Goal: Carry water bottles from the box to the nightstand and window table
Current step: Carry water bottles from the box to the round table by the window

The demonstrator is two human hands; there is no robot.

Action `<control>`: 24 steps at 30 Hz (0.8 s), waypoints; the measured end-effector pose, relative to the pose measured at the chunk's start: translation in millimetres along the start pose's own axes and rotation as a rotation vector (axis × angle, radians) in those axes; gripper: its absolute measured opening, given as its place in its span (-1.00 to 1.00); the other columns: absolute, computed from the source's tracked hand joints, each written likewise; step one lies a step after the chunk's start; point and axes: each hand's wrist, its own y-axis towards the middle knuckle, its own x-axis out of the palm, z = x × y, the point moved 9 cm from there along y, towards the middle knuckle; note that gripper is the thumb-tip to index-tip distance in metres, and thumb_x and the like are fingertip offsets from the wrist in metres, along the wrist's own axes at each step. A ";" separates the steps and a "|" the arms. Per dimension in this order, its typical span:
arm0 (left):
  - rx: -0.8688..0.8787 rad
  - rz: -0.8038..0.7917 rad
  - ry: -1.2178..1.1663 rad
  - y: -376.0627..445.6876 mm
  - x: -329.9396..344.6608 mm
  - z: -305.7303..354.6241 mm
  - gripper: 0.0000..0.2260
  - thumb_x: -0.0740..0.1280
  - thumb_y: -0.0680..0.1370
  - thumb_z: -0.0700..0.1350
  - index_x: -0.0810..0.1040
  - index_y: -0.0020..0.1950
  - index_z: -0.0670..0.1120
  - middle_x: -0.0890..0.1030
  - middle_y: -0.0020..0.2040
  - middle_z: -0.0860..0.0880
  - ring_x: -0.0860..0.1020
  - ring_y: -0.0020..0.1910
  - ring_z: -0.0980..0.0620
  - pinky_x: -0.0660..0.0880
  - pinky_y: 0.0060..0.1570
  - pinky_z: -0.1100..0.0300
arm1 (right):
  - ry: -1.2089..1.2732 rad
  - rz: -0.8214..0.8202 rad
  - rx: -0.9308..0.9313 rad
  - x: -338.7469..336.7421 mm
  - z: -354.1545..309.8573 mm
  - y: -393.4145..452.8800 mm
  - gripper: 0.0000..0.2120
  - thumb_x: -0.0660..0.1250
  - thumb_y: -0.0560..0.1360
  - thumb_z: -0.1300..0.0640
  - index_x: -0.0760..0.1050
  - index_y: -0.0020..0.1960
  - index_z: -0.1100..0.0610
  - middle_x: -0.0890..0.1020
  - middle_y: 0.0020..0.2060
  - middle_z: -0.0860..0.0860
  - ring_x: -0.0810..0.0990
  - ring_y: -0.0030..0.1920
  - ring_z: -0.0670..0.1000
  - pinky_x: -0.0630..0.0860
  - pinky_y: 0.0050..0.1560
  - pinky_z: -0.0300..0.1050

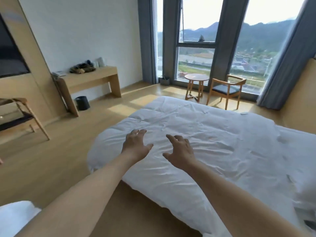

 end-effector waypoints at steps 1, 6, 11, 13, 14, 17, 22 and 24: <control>-0.039 0.019 0.003 3.4 -15.5 -31.1 -0.35 0.43 0.55 0.13 0.34 0.58 -0.01 0.33 0.57 -0.11 0.27 0.54 -0.16 0.31 0.48 -0.04 | -0.001 -0.014 -0.033 14.8 -28.0 12.8 -0.24 0.44 0.49 -0.14 0.20 0.61 -0.12 0.35 0.51 0.04 0.29 0.48 0.18 0.31 0.43 0.06; -0.231 0.090 0.046 6.4 -81.0 -169.9 -0.37 0.41 0.55 0.13 0.34 0.57 -0.01 0.36 0.53 -0.12 0.32 0.49 -0.19 0.34 0.43 -0.04 | 0.013 -0.115 -0.191 88.4 -155.6 58.6 -0.23 0.43 0.51 -0.13 0.16 0.62 -0.12 0.31 0.55 0.04 0.26 0.50 0.18 0.32 0.44 0.10; -0.399 0.148 0.035 0.2 -121.9 -274.1 -0.41 0.41 0.54 0.14 0.36 0.53 0.05 0.37 0.49 -0.06 0.33 0.45 -0.16 0.36 0.36 0.01 | 0.016 -0.212 -0.325 152.9 -256.2 93.4 -0.24 0.42 0.52 -0.10 0.16 0.63 -0.11 0.29 0.56 0.04 0.25 0.52 0.17 0.33 0.42 0.10; -0.440 0.175 0.039 5.4 -137.0 -307.2 -0.42 0.40 0.56 0.14 0.35 0.54 0.05 0.35 0.51 -0.04 0.31 0.46 -0.15 0.37 0.36 0.00 | 0.029 -0.258 -0.382 176.9 -292.1 112.4 -0.23 0.42 0.53 -0.09 0.14 0.63 -0.10 0.28 0.56 0.04 0.24 0.52 0.17 0.30 0.43 0.07; -0.459 0.190 0.046 9.3 -145.1 -323.4 -0.41 0.39 0.56 0.14 0.33 0.55 0.05 0.34 0.52 -0.04 0.30 0.47 -0.15 0.38 0.37 -0.01 | 0.039 -0.277 -0.413 188.6 -309.9 123.2 -0.23 0.42 0.53 -0.09 0.15 0.64 -0.09 0.28 0.55 0.05 0.25 0.51 0.18 0.30 0.44 0.06; -0.516 0.241 0.078 27.8 -173.0 -370.2 -0.38 0.40 0.58 0.15 0.30 0.58 0.03 0.31 0.55 -0.06 0.28 0.50 -0.15 0.38 0.40 -0.04 | 0.060 -0.306 -0.504 221.0 -365.3 161.9 -0.24 0.41 0.52 -0.10 0.15 0.63 -0.09 0.32 0.53 0.05 0.28 0.47 0.18 0.31 0.45 0.08; -0.613 0.376 0.114 78.0 -230.1 -443.1 -0.39 0.41 0.58 0.14 0.31 0.58 0.04 0.35 0.54 -0.04 0.32 0.49 -0.13 0.41 0.36 -0.05 | 0.094 -0.355 -0.645 266.1 -457.6 239.2 -0.22 0.41 0.52 -0.11 0.12 0.63 -0.13 0.30 0.55 0.02 0.27 0.49 0.17 0.34 0.45 0.13; -0.648 0.413 0.116 101.5 -251.6 -468.7 -0.40 0.41 0.58 0.13 0.32 0.57 0.04 0.36 0.53 -0.04 0.35 0.48 -0.13 0.44 0.35 -0.05 | 0.085 -0.375 -0.696 277.9 -492.0 274.8 -0.22 0.40 0.52 -0.11 0.11 0.63 -0.13 0.29 0.55 0.02 0.26 0.50 0.17 0.34 0.45 0.14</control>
